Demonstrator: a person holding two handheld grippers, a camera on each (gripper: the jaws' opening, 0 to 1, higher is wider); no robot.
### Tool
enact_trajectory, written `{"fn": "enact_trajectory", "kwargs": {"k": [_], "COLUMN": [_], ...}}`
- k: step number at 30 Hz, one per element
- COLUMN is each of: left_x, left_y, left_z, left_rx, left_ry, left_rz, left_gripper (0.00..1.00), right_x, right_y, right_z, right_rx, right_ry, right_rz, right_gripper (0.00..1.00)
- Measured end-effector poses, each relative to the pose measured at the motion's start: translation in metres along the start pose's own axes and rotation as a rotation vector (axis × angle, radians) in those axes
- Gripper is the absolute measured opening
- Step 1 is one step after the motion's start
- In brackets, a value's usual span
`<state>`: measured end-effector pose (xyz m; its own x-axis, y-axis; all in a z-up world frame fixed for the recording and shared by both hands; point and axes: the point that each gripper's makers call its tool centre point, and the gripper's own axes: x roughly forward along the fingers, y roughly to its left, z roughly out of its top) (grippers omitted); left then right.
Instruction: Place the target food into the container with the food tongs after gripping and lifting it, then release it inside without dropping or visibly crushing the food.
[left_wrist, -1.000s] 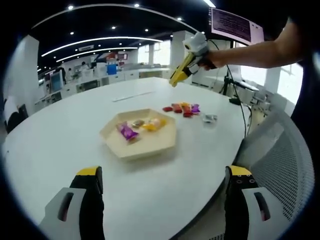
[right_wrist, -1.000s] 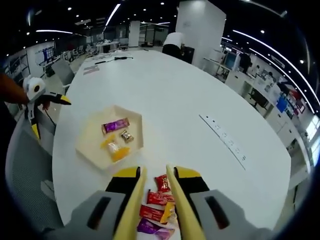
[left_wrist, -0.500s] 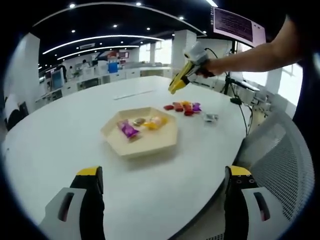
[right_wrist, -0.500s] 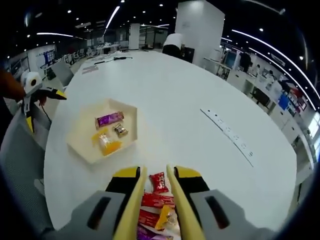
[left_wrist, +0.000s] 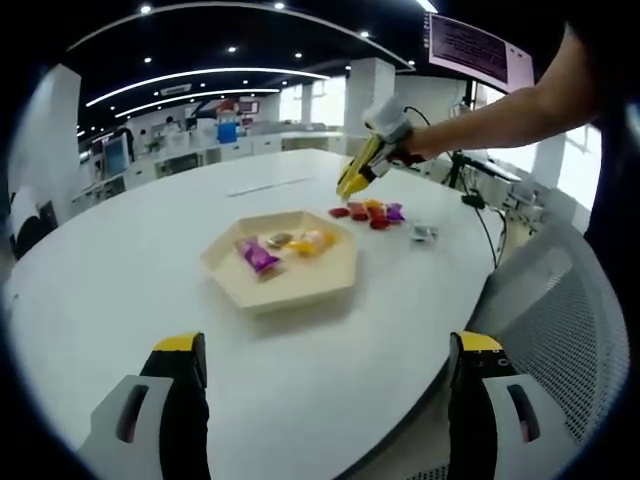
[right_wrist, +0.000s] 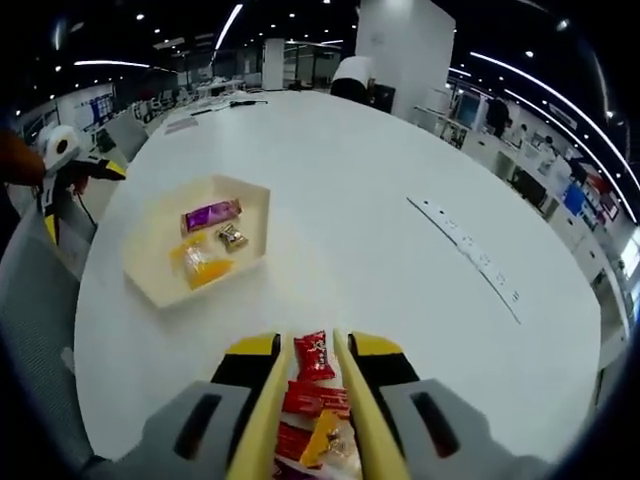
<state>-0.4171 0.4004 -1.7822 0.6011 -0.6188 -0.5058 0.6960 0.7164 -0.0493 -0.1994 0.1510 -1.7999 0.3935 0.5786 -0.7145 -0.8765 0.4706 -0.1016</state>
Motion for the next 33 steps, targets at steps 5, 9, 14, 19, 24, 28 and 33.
{"fn": "enact_trajectory", "kwargs": {"k": [5,9,14,19,24,28,33], "left_x": [0.001,0.0,0.0,0.0,0.0,0.0,0.0], "left_y": [0.0,0.0,0.0,0.001,0.001,0.001,0.002], "left_z": [-0.001,-0.001,-0.001,-0.002,-0.002,-0.002,-0.002], "left_rx": [0.0,-0.002,-0.004,-0.005,-0.008,-0.007,-0.006], "left_ry": [0.003,0.002,0.003,0.008,0.008,0.008,0.007], "left_rz": [-0.001,-0.002,0.001,0.002,0.003,0.002,0.007], "left_gripper": [0.97,0.97,0.97,0.96,0.96,0.96,0.96], "right_x": [0.009,0.014,0.019,0.022,0.023,0.024,0.023], "right_y": [0.001,0.002,0.0,-0.001,0.0,0.001,0.001], "right_z": [-0.009,-0.013,-0.018,-0.023,-0.027,-0.026,-0.027], "right_rx": [0.008,0.019,0.021,0.076,0.125,0.172,0.197], "right_ry": [0.022,0.031,0.054,0.063,0.084,0.098,0.111], "right_rz": [0.012,0.019,0.01,-0.001,-0.014,-0.02,-0.039], "right_gripper": [0.26,0.26,0.26,0.26,0.24,0.21,0.21]}}
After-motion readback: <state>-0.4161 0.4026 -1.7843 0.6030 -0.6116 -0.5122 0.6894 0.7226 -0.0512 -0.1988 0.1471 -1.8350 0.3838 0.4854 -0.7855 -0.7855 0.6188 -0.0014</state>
